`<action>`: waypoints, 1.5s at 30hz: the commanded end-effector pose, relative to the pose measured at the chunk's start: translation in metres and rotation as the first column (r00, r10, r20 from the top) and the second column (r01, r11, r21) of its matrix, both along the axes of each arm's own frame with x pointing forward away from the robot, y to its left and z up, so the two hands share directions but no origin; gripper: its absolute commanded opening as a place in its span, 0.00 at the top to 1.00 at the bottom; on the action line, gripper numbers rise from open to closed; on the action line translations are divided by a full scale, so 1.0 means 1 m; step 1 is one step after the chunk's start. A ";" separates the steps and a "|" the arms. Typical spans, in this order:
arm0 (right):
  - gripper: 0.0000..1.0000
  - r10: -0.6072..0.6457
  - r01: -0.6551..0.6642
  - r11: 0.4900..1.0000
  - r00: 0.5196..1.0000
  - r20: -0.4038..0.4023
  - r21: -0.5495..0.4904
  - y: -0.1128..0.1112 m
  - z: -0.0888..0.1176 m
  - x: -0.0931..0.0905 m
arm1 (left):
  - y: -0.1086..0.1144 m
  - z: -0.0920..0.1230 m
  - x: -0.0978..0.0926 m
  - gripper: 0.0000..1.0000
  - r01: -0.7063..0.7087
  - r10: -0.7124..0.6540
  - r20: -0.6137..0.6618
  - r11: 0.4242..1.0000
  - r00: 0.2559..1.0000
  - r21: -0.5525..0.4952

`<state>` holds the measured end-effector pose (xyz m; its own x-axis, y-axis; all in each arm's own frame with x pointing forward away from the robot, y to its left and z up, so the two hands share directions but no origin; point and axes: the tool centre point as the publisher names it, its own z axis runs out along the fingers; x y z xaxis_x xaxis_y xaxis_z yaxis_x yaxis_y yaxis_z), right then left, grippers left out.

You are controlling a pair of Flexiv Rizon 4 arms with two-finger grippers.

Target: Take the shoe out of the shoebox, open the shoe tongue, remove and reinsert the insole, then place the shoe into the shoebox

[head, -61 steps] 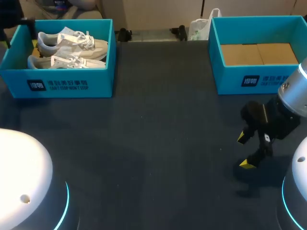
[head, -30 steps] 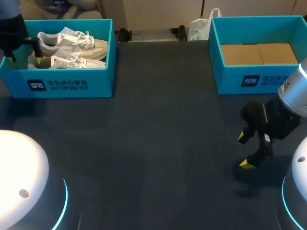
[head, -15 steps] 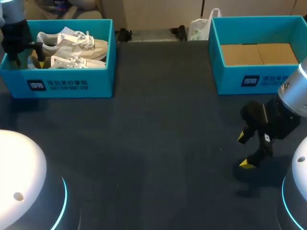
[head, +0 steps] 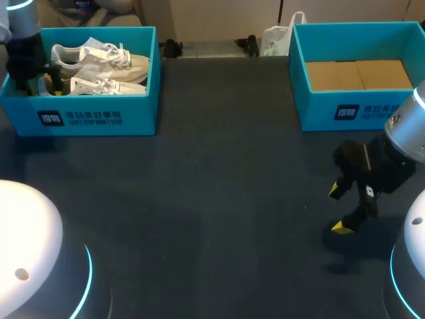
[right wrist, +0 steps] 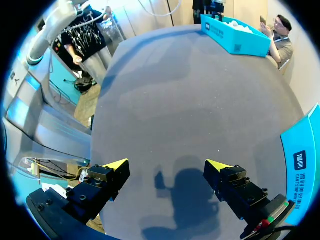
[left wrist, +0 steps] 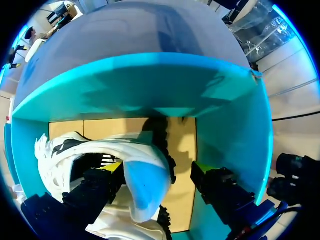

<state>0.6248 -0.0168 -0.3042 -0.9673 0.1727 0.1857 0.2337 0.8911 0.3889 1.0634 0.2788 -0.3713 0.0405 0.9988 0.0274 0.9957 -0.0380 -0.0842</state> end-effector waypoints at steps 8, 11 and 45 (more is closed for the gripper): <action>0.00 -0.001 0.001 1.000 1.000 0.002 -0.001 0.000 0.000 -0.002 | 0.002 -0.009 -0.001 0.24 -0.001 0.001 0.001 1.000 1.000 0.004; 0.00 -0.001 0.001 1.000 1.000 0.002 -0.001 0.000 0.000 -0.002 | 0.003 -0.010 -0.002 0.24 0.000 0.000 0.001 1.000 1.000 0.002; 0.00 -0.001 0.001 1.000 1.000 0.002 -0.001 0.000 0.000 -0.002 | 0.025 0.015 -0.004 1.00 -0.027 0.028 0.031 1.000 0.999 -0.002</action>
